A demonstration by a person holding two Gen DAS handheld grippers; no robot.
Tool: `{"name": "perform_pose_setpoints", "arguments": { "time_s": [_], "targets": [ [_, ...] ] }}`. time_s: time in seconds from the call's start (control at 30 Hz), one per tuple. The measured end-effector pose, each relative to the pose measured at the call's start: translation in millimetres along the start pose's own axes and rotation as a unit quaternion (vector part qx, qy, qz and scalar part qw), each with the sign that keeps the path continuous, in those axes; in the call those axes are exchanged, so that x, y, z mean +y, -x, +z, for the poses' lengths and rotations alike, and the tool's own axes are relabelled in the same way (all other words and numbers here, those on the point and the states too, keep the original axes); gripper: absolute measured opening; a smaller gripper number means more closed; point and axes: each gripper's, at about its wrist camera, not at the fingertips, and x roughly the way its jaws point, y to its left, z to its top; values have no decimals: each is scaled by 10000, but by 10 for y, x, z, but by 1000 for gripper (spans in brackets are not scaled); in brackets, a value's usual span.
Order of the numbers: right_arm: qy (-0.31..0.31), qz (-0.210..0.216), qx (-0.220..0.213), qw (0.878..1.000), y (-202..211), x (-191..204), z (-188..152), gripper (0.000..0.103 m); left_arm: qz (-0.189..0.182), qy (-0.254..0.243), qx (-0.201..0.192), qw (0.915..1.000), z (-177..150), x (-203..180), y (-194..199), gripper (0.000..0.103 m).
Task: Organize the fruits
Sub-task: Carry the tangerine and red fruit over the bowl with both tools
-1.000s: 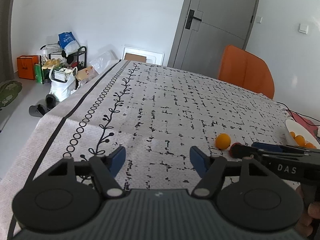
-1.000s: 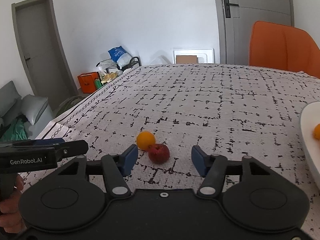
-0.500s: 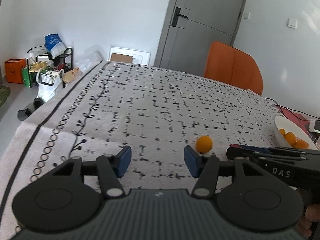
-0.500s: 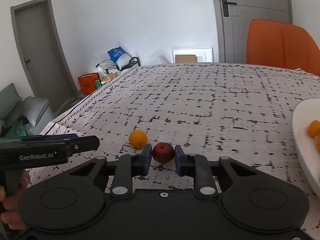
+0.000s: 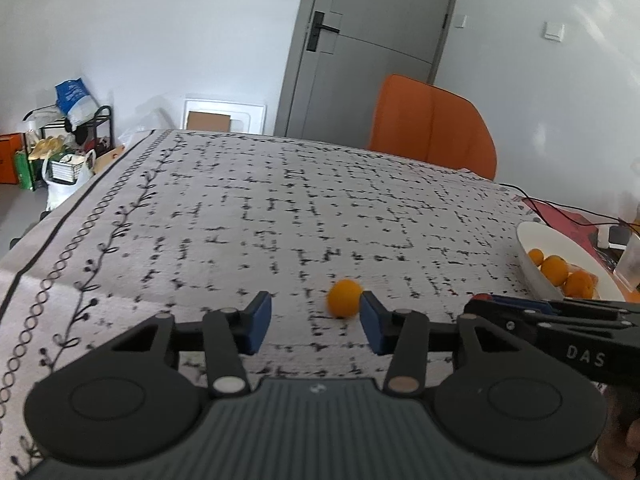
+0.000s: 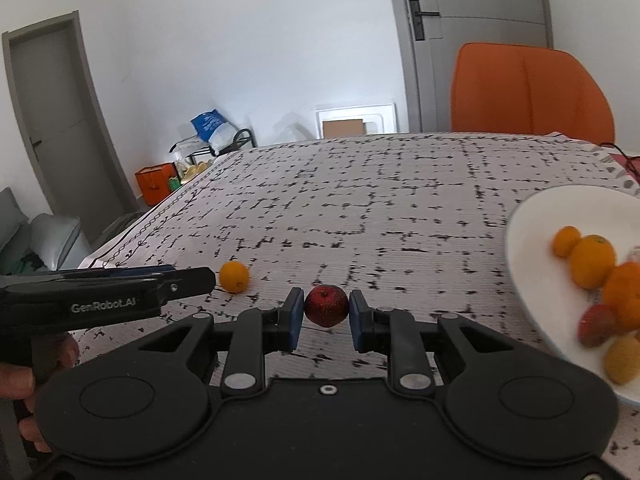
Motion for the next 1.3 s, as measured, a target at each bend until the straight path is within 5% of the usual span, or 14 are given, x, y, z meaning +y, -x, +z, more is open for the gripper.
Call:
{"name": "perform_pose_setpoints", "arguments": {
  "time_s": [0.2, 0.27, 0.77, 1.3],
  "targets": [
    [-117, -142, -106, 9998, 151, -139, -32, 23, 13, -127, 7, 9999, -4, -149, -157, 38],
    [-138, -199, -152, 9996, 211, -189, -34, 23, 100, -213, 64, 9997, -14, -188, -254, 22],
    [-399, -547, -599, 9959, 628, -568, 9, 23, -571, -535, -212, 9967, 104, -782, -90, 22],
    [-748, -1046, -852, 9880, 954, -1077, -115, 23, -894, -931, -239, 9914, 113, -1372, -117, 22]
  ]
}}
